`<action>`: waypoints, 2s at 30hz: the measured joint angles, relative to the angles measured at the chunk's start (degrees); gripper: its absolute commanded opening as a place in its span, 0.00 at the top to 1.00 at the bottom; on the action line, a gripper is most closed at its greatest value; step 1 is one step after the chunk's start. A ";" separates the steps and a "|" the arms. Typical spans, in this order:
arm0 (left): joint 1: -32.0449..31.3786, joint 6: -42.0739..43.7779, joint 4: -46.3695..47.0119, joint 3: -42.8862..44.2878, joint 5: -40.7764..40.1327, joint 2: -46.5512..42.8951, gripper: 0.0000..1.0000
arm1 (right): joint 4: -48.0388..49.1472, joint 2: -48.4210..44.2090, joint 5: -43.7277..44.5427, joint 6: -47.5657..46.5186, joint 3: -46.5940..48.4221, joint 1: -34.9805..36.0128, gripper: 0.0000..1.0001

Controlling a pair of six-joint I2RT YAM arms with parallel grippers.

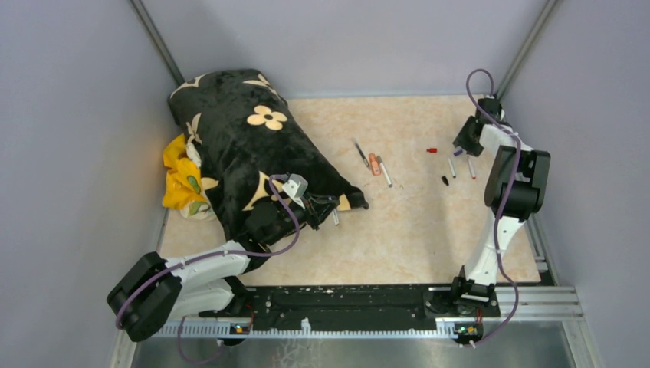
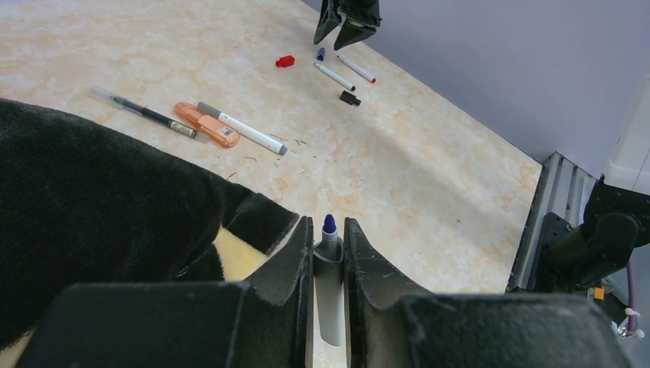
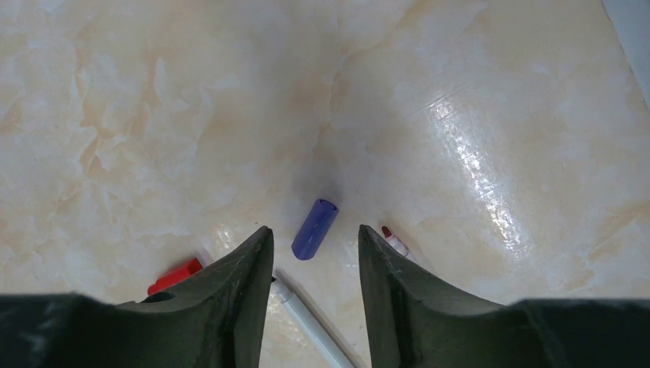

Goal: Insert the pens into the pen caps
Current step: Move the pen cap to the center of the board.

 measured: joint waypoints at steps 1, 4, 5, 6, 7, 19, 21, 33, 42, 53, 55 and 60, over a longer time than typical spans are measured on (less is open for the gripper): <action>0.00 -0.02 -0.07 0.00 0.00 0.00 1.00 | -0.15 0.00 -0.15 -0.37 0.11 0.00 0.72; 0.00 -0.02 -0.39 0.00 0.00 -0.02 1.00 | -1.16 0.48 -0.92 -1.66 0.83 0.00 0.81; 0.00 -0.02 -0.55 0.00 0.00 -0.04 1.00 | -1.38 0.83 -0.98 -1.77 1.27 0.00 0.81; 0.00 -0.02 -0.74 0.00 0.00 -0.11 1.00 | -1.68 1.33 -1.01 -2.01 1.86 0.00 0.82; 0.00 -0.02 -0.83 0.00 0.00 -0.17 1.00 | -1.84 1.79 -1.01 -2.19 2.29 0.00 0.82; 0.00 0.00 -2.12 0.00 -0.17 -2.14 1.00 | -3.32 2.67 -0.72 -2.29 2.56 0.00 0.81; 0.00 0.00 -2.21 0.00 -0.35 -2.71 1.00 | -3.96 2.67 -0.59 -2.12 2.56 0.00 0.79; 0.00 0.02 -3.19 0.00 -0.79 -5.16 1.00 | -7.74 2.67 -1.22 -4.87 3.28 0.00 0.93; 0.00 0.04 -3.82 -0.02 -1.05 -6.80 1.00 | -7.61 2.67 -2.32 -8.46 3.28 0.00 0.97; 0.00 0.04 -4.87 -0.15 -1.53 -8.63 1.00 | -5.11 -6.34 -3.63 -13.70 -10.03 -0.02 0.96; 0.00 0.04 -5.01 -0.17 -1.53 -8.68 1.00 | -5.07 -9.01 -3.58 -14.71 -13.57 0.00 0.95; 0.00 0.04 -5.03 -0.24 -1.51 -9.01 1.00 | -4.96 -16.04 -2.99 -17.11 -22.38 -0.02 0.87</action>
